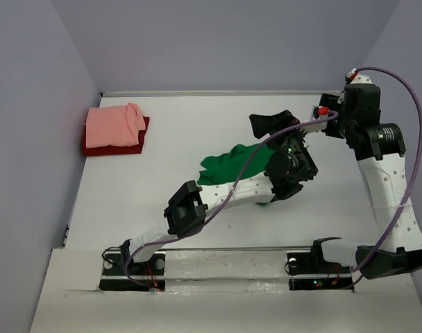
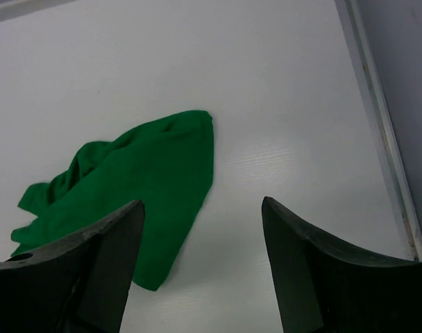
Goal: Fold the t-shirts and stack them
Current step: Move the tshirt to the center of the board, then flatten the tshirt out
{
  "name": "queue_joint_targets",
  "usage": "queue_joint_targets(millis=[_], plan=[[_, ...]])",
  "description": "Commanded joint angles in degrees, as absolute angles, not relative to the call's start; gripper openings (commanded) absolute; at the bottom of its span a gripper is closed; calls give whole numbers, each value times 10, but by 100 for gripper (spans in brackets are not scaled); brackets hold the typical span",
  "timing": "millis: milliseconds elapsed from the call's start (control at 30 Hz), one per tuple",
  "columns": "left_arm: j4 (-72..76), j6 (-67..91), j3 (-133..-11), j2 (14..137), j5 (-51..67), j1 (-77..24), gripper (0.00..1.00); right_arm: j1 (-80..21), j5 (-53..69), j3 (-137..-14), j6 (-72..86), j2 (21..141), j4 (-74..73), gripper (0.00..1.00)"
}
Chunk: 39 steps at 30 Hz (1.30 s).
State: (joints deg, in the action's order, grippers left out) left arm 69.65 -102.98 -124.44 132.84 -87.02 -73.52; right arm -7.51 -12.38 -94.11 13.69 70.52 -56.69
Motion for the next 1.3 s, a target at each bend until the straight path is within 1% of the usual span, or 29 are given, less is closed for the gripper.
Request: queue_joint_targets(millis=[0,133,167,200,233,300,333,367,400,433,467,500,533,567,600,633,667,700,733,800,833,867,933,967,1000,1033,1100,1133,1267], plan=[[973,-1080,-1294,1195,-961,-729,99,-84,-92,-935,128,692,-540,77],[865,-1019,-1288,1135,-954,-731,99,-84,-77,-935,127,704,-536,77],[788,-963,-1293,1123,-939,-740,99,-84,-73,-929,125,707,-531,77],[753,-934,-1295,1099,-926,-746,99,-84,-69,-927,124,708,-531,77],[657,-899,-1299,1087,-914,-754,99,-84,-65,-924,124,709,-530,77],[563,-784,-1326,1057,-883,-774,99,-90,-61,-911,121,718,-526,74],[470,-745,-1337,1047,-874,-780,99,-90,-61,-905,122,722,-526,64],[415,-705,-1346,1038,-867,-785,99,-90,-60,-900,121,727,-525,58],[356,-601,-1372,1021,-855,-794,99,-90,-55,-885,124,731,-522,51],[218,-539,-1389,1013,-846,-796,99,-90,-49,-875,126,731,-511,42],[147,-478,-1400,1005,-823,-798,99,-90,-45,-866,126,730,-505,37],[68,-330,-1412,998,-804,-799,99,-90,-41,-857,127,730,-499,30],[-110,-245,-1442,985,-775,-795,99,-90,-35,-840,127,734,-495,16],[-195,-158,-1454,977,-683,-786,99,-90,-33,-836,127,737,-492,8],[-256,5,-1452,953,-626,-767,99,-90,-33,-831,127,741,-492,1],[-302,76,-1435,937,-563,-737,99,-90,-26,-828,127,745,-492,0],[-331,112,-1359,919,-504,-687,99,-90,-17,-823,131,750,-494,0],[-323,123,-1313,901,-504,-679,99,-90,-9,-819,133,749,-493,0],[-322,143,-1246,877,-488,-660,99,-95,25,-803,133,742,-483,16],[-325,172,-1188,847,-445,-627,99,-95,46,-782,135,738,-483,46],[-323,182,-1155,837,-432,-615,99,-95,47,-771,135,737,-483,52],[-303,187,-1089,825,-419,-609,99,-103,48,-746,136,736,-483,53],[-265,192,-1020,789,-393,-585,99,-118,53,-717,144,727,-476,56],[-252,206,-956,777,-349,-570,99,-133,55,-695,157,718,-470,56],[-240,215,-928,760,-327,-537,99,-142,58,-686,166,715,-469,57],[-218,228,-879,753,-303,-529,99,-156,64,-676,183,712,-462,58],[-199,229,-843,744,-295,-524,99,-192,55,-653,204,708,-459,59],[-184,233,-817,737,-288,-521,99,-233,38,-646,214,708,-457,59],[-189,252,-793,745,-250,-490,99,-314,18,-623,273,719,-454,58]])
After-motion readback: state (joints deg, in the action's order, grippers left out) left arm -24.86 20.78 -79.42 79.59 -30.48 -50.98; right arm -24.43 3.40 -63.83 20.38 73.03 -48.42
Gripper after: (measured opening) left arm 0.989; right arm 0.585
